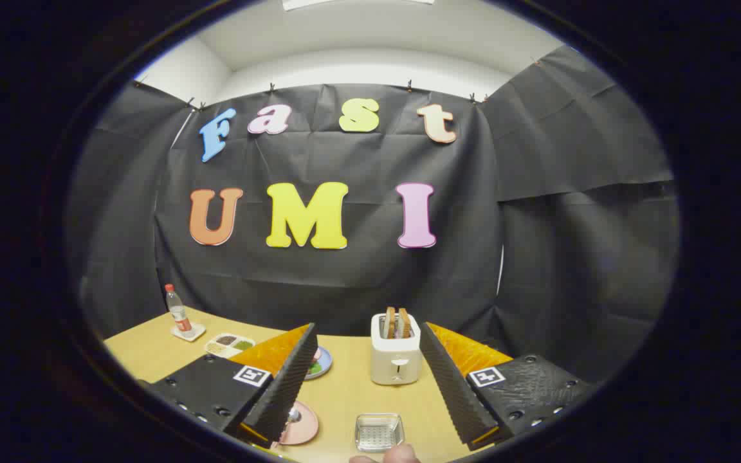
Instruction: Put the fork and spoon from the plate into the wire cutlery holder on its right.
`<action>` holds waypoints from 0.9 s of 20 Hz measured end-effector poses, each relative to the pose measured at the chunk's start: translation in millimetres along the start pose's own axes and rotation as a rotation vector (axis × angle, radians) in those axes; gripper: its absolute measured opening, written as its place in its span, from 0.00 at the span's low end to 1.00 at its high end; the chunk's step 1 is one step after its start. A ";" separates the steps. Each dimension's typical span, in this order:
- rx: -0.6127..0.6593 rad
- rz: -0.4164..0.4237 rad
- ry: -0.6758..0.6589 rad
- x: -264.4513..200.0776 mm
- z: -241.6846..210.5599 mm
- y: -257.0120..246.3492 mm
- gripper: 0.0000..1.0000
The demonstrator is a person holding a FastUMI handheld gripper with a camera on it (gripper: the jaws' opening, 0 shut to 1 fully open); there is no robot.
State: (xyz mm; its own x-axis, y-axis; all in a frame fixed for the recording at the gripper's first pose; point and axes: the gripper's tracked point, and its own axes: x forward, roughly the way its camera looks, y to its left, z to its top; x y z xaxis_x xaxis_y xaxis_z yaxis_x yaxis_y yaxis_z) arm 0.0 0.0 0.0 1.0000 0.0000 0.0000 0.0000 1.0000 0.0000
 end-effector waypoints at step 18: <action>-0.013 0.025 0.029 -10.8 -6.6 8.6 0.96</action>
State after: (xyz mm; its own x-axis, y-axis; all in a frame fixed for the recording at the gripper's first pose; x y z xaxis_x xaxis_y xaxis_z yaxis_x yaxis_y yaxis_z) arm -10.8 8.6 -6.6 0.9993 0.0250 -0.0291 -0.0254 0.9996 -0.0125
